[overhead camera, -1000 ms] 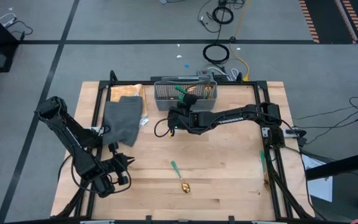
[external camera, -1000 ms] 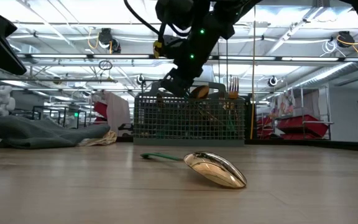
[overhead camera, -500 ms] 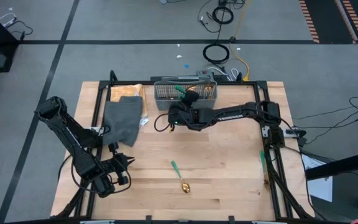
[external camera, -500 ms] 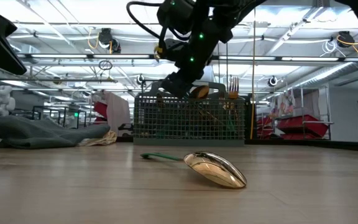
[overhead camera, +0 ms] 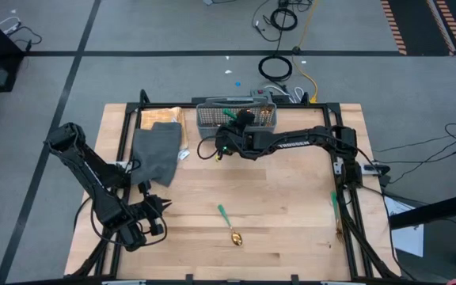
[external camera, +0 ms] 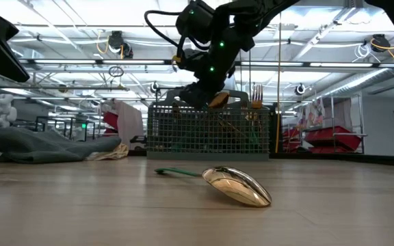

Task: Sort silverware
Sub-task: Adjust the green knife into the gray silverware basket

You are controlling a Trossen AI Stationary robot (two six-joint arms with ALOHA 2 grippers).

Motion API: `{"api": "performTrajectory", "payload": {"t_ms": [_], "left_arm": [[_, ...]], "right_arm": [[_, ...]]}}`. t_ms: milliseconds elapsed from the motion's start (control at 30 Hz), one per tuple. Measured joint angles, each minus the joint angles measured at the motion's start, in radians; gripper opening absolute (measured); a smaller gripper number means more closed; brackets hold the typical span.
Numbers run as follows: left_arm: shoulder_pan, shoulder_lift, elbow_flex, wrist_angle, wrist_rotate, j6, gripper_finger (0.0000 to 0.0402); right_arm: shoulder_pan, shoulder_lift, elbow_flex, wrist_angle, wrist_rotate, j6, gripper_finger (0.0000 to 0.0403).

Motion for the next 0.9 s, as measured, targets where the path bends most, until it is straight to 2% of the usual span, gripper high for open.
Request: {"api": "performTrajectory", "payload": {"t_ms": [100, 267, 600, 900], "left_arm": [[0.000, 0.000, 0.000, 0.000, 0.000, 0.000, 0.0044], [0.000, 0.000, 0.000, 0.002, 0.000, 0.000, 0.0044], [0.000, 0.000, 0.000, 0.003, 0.000, 0.000, 0.0044], [0.000, 0.000, 0.000, 0.003, -0.001, 0.000, 0.0044]], "right_arm": [[-0.011, 0.000, 0.000, -0.003, 0.001, 0.002, 0.0056], [-0.017, 0.000, 0.000, -0.014, 0.003, -0.004, 0.0008], [0.023, -0.001, 0.000, -0.001, 0.009, -0.054, 0.0001], [0.053, 0.003, 0.077, 0.005, -0.015, -0.116, 0.0000]]}}
